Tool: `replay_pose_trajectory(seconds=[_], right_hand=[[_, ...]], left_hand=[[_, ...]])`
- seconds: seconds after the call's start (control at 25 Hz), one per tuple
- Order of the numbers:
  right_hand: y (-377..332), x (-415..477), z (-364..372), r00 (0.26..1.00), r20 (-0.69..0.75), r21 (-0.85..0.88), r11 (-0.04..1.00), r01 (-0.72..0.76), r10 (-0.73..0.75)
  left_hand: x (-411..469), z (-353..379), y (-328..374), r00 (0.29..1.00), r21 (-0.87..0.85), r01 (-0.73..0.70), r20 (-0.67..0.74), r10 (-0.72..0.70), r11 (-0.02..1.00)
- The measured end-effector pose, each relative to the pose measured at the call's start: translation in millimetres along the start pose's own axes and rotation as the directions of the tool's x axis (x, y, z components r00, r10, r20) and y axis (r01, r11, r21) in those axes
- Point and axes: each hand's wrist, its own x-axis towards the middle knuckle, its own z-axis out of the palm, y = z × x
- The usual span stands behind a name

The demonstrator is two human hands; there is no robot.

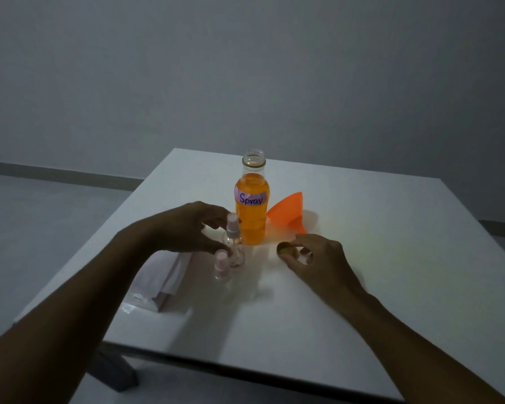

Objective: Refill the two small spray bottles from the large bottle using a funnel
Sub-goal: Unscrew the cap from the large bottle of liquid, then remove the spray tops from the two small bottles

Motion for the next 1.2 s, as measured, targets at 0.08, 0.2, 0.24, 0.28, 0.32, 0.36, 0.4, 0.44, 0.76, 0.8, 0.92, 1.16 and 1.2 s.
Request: replay_pose_trajectory(seconds=[0.08,0.2,0.24,0.28,0.32,0.36,0.4,0.44,0.76,0.8,0.92,1.16,1.2], right_hand=[[4,-13,-15,1.0,0.001,0.013,1.0,-0.011,0.011],[26,-47,-42,0.994,0.094,-0.021,0.999,-0.046,0.048],[37,-59,-53,0.993,0.102,-0.048,0.997,-0.062,0.067],[46,-70,-65,0.991,0.099,-0.082,0.994,-0.078,0.086],[53,-75,-71,0.991,0.096,-0.117,0.99,-0.085,0.097],[59,-82,-81,0.99,0.092,-0.148,0.985,-0.091,0.106],[64,-88,-88,0.989,0.1,-0.169,0.981,-0.095,0.113],[67,-93,-91,0.985,0.124,-0.178,0.979,-0.096,0.119],[89,-116,-85,0.979,0.168,-0.178,0.98,-0.087,0.117],[90,-117,-85,0.98,0.164,-0.169,0.982,-0.085,0.113],[92,-115,-89,0.977,0.136,-0.036,0.986,-0.164,0.167],[75,-95,-126,0.925,0.089,0.528,0.77,-0.358,0.369],[71,-93,-127,0.929,0.108,0.525,0.773,-0.355,0.354]], left_hand=[[1,6,-1,0.999,0.014,-0.022,-0.026,0.022,1.0],[-10,-3,10,0.995,-0.044,0.006,-0.103,-0.011,0.999],[-14,-9,21,0.989,-0.084,0.01,-0.148,-0.023,0.996],[-16,-17,32,0.979,-0.116,0.007,-0.203,-0.03,0.993],[-21,-26,43,0.963,-0.139,0.002,-0.266,-0.04,0.99],[-21,-31,57,0.946,-0.151,-0.015,-0.323,-0.035,0.988],[-19,-34,72,0.928,-0.149,-0.039,-0.373,-0.02,0.988],[-15,-34,88,0.91,-0.142,-0.065,-0.414,0.001,0.988],[26,97,151,0.893,-0.24,-0.183,-0.447,0.059,0.953],[31,115,149,0.894,-0.233,-0.167,-0.445,0.048,0.958],[43,153,145,0.897,-0.236,-0.13,-0.442,0.012,0.963],[57,181,143,0.908,0.004,-0.115,-0.406,0.107,0.993],[59,181,145,0.908,0.032,-0.137,-0.395,0.138,0.99]])
